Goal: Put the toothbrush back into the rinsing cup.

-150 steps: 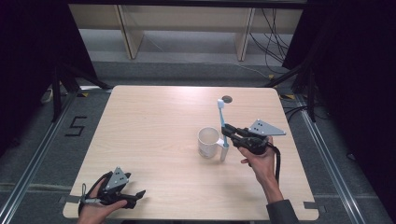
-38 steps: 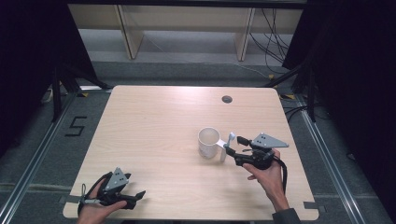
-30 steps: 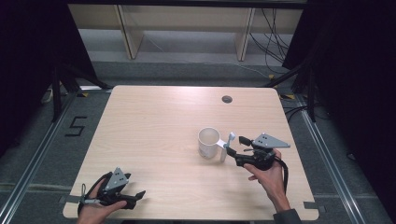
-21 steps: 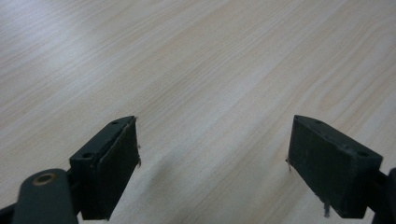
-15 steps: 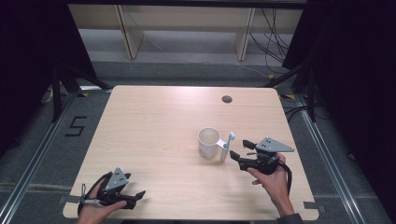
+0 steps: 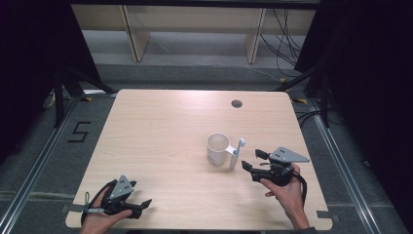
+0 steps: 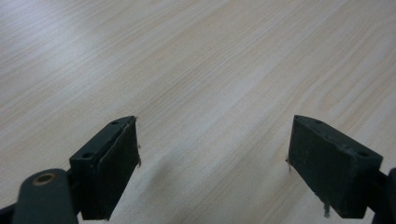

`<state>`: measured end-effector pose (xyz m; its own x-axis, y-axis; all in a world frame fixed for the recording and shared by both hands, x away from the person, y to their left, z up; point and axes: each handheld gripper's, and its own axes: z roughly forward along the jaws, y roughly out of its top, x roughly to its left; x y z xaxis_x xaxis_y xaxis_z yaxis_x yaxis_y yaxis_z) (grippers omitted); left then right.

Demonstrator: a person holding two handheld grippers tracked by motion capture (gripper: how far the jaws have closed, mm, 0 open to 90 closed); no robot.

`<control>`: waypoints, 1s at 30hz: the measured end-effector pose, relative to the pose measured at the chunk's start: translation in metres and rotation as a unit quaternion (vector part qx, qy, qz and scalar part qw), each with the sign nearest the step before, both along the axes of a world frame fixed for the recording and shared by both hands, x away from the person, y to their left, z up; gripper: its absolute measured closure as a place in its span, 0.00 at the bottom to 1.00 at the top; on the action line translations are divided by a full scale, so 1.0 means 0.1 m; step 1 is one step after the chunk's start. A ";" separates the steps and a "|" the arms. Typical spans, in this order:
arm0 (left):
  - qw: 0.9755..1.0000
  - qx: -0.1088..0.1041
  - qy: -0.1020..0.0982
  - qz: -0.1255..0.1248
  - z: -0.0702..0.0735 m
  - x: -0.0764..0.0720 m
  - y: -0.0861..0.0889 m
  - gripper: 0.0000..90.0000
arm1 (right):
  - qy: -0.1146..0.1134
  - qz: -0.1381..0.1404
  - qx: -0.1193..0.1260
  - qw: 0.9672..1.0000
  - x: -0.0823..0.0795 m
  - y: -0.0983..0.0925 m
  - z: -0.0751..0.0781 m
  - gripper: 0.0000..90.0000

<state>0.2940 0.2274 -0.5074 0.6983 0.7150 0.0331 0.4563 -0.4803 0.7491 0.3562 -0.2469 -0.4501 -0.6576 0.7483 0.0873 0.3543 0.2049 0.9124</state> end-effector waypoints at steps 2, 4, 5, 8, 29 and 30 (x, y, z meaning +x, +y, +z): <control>1.000 0.000 0.000 0.000 0.00 0.00 0.00 0.17 | 0.018 -0.001 0.003 1.000 -0.03 0.00 0.00 0.33; 1.000 -0.002 0.000 0.001 0.00 0.00 0.00 0.17 | 0.005 -0.005 0.001 1.000 -0.03 0.00 -0.03 0.32; 1.000 -0.003 -0.001 0.001 0.00 0.00 0.00 0.17 | 0.013 -0.003 -0.001 1.000 -0.04 0.00 -0.03 0.32; 1.000 -0.010 -0.001 0.005 -0.01 0.00 -0.01 0.17 | 0.018 -0.004 -0.001 1.000 -0.06 0.00 -0.04 0.32; 1.000 -0.008 -0.001 0.004 -0.01 0.00 -0.02 0.17 | 0.044 -0.003 -0.027 0.999 -0.17 0.01 -0.12 0.25; 1.000 -0.008 -0.001 0.004 -0.01 0.00 -0.02 0.17 | 0.038 0.001 -0.035 0.999 -0.16 0.00 -0.12 0.25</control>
<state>0.2936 0.2258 -0.5085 0.6929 0.7207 0.0235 0.4583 -0.4653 0.7573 0.3403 -0.2471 -0.4617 -0.6532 0.7524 0.0854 0.4218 0.2678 0.8662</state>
